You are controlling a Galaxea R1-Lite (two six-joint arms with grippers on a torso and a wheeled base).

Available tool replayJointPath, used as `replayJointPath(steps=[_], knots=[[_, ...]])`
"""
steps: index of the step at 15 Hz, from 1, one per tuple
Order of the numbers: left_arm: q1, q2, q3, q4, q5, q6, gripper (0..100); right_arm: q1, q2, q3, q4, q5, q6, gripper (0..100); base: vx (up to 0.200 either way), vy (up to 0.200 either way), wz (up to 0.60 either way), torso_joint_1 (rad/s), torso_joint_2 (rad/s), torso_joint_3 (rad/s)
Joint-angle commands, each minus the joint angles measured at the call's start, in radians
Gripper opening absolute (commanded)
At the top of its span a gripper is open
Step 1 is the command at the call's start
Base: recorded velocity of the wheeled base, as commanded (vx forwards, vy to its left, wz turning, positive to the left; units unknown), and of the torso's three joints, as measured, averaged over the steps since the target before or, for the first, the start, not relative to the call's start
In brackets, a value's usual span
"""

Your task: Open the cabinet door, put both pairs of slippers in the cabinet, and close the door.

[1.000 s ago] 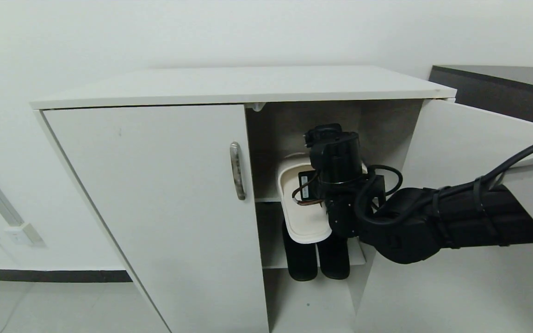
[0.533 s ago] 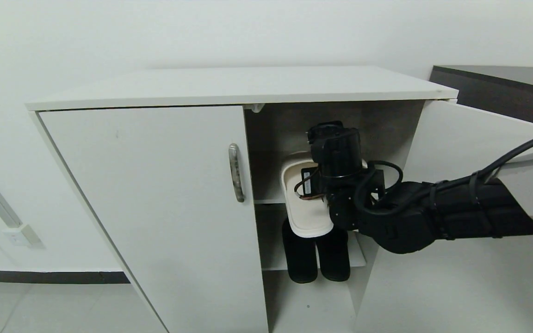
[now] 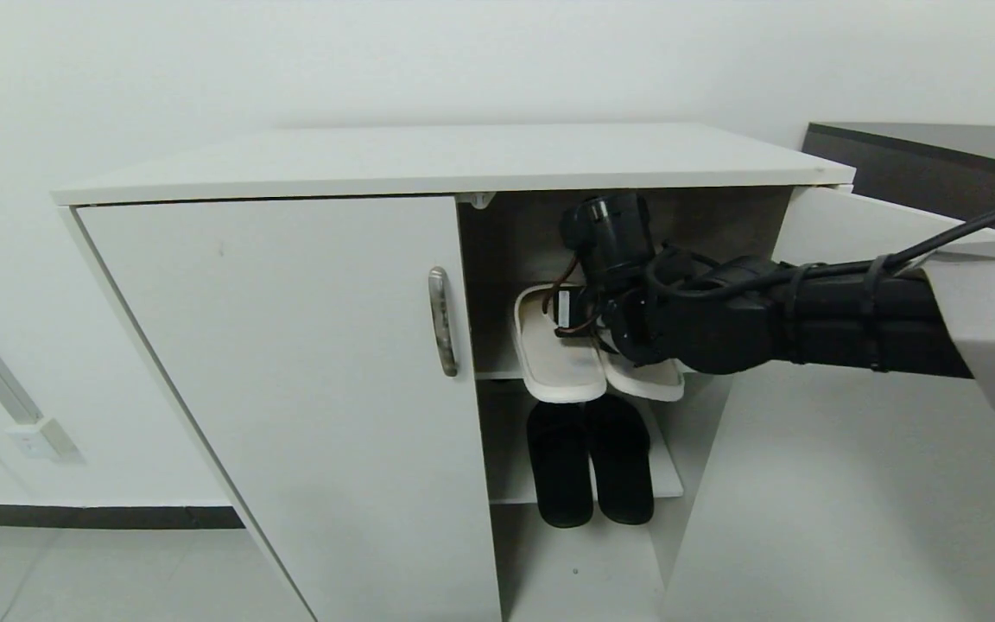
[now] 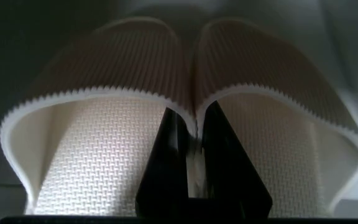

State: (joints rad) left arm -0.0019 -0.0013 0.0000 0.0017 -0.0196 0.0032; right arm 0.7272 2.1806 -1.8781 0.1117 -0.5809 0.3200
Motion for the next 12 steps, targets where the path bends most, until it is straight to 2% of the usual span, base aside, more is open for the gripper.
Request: replayJointPath(steps=[1,9,12], knots=[[0.0,0.001,0.0,0.0,0.0,0.0,0,-0.019,0.076,-0.098,0.017,0.006,0.008,0,0.0,0.0,0.0,0.0,0.0,0.0],[0.0,0.001,0.0,0.0,0.0,0.0,0,-0.034,0.111,-0.115,-0.004,-0.002,-0.012,0,0.0,0.0,0.0,0.0,0.0,0.0],[0.0,0.001,0.0,0.0,0.0,0.0,0,-0.049,0.131,-0.121,-0.064,-0.002,-0.045,0,0.0,0.0,0.0,0.0,0.0,0.0]])
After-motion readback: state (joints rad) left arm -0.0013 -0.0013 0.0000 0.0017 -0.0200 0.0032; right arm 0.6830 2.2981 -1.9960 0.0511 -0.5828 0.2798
